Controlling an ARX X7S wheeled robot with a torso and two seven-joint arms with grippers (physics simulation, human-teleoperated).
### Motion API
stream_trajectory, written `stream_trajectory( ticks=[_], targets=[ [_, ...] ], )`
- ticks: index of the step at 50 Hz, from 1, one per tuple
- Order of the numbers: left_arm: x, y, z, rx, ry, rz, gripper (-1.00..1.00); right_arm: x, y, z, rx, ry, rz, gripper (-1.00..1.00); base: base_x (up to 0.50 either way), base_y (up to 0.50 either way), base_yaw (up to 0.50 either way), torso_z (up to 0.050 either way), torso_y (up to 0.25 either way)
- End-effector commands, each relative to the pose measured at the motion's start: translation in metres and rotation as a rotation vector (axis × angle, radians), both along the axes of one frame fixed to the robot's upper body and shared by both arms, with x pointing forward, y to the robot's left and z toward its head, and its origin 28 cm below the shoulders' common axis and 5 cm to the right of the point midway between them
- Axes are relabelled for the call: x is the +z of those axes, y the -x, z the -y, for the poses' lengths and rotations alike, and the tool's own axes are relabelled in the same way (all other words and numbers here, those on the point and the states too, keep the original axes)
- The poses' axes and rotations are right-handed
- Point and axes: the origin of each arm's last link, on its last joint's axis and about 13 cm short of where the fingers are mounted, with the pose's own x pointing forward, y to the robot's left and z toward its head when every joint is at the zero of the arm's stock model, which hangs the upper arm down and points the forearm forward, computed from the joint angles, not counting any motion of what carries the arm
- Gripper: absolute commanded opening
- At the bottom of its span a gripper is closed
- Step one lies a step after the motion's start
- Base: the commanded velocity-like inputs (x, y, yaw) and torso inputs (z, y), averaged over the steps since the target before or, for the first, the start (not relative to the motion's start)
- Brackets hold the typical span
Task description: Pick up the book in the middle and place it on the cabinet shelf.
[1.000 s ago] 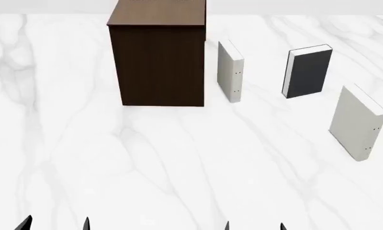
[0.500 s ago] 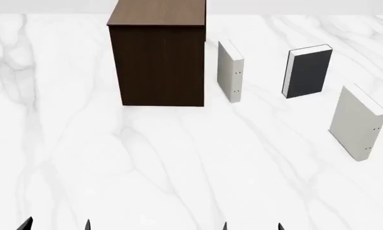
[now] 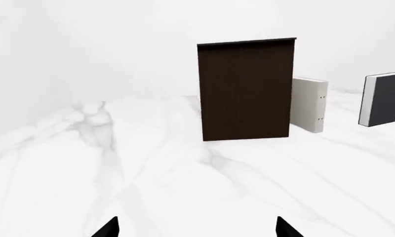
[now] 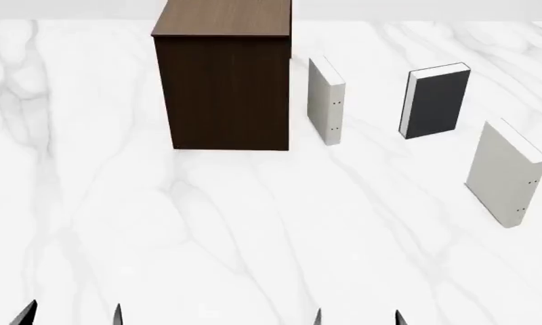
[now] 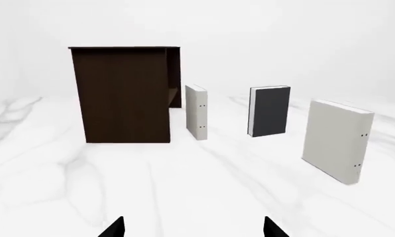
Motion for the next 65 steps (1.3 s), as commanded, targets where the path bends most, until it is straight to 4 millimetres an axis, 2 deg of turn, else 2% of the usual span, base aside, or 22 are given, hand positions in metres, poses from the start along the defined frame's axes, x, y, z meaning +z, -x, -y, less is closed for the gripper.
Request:
stream_trajectory(
  ticks=[1,6,13,22,43,65],
  targets=[
    [0.028,0.005,-0.001,0.050,-0.040,0.353,1.00,0.027,0.007,0.000,0.019,-0.075,0.292,1.00,0.00,0.00,0.00,0.000,0.000],
    [0.049,0.017,-0.001,0.101,-0.110,0.635,1.00,0.046,0.015,0.000,0.034,-0.110,0.530,1.00,0.00,0.00,0.00,0.000,0.000],
    [0.061,0.023,-0.002,0.143,-0.117,0.782,1.00,0.056,0.025,-0.001,0.060,-0.123,0.689,1.00,0.00,0.00,0.00,0.000,0.000],
    [0.069,0.028,-0.002,0.161,-0.113,0.840,1.00,0.058,0.028,-0.001,0.088,-0.112,0.736,1.00,0.09,0.00,0.00,0.000,0.000],
    [0.066,0.027,-0.001,0.156,-0.108,0.829,1.00,0.053,0.029,-0.007,0.173,-0.067,0.693,1.00,0.50,0.00,0.00,0.000,0.000],
    [0.066,0.028,0.000,0.152,-0.108,0.829,1.00,0.052,0.029,-0.007,0.184,-0.068,0.675,1.00,0.50,0.00,0.00,0.000,0.000]
  ],
)
